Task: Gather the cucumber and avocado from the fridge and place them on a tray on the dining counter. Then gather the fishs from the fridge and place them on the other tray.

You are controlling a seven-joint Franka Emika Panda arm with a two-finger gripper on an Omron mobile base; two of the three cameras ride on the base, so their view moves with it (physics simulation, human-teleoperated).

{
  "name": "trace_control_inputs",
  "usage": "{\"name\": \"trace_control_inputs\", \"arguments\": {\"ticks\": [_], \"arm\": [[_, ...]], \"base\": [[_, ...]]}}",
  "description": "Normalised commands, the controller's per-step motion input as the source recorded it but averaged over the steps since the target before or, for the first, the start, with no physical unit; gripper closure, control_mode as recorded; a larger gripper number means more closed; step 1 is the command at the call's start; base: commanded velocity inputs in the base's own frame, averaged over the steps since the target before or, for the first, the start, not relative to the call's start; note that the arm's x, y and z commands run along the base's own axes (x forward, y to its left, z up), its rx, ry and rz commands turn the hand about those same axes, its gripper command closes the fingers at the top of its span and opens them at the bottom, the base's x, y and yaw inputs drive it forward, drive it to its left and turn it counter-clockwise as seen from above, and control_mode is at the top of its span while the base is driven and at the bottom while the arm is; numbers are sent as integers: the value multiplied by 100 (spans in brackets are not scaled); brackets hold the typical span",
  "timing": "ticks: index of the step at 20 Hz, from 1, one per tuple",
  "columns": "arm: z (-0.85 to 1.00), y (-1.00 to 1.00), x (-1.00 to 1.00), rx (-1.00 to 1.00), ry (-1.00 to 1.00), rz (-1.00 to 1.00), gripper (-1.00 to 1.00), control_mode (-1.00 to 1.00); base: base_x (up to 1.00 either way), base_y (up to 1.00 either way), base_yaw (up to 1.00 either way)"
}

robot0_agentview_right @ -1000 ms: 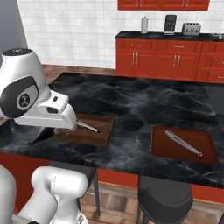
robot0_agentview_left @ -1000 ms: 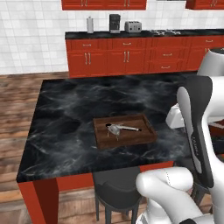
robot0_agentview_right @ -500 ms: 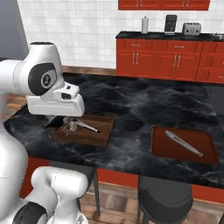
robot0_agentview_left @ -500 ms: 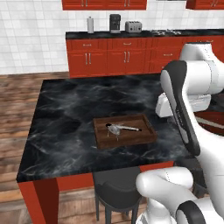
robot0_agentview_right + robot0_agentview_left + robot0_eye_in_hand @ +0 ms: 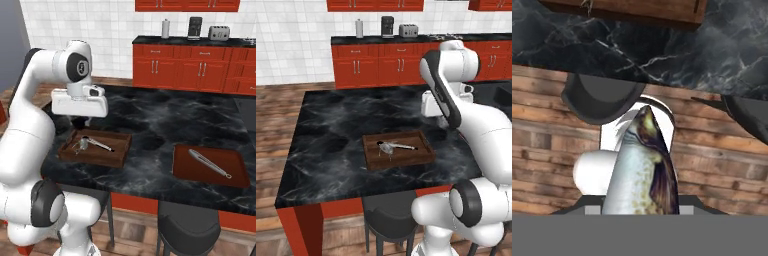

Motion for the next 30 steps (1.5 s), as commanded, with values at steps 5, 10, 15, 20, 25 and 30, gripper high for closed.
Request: {"name": "trace_control_inputs", "arguments": {"ticks": [5,10,15,20,25,30], "arm": [[-61,0,59,0,1,5,100,-100],[-70,0,74,0,-17,5,100,-100],[-73,0,92,0,-18,0,100,-100],[-79,0,72,0,-22,0,100,-100],[-71,0,60,0,-23,0,100,-100],[-53,0,41,1,-17,0,100,-100]], "base": [[0,0,0],[0,0,0],[0,0,0],[0,0,0],[0,0,0],[0,0,0]]}}
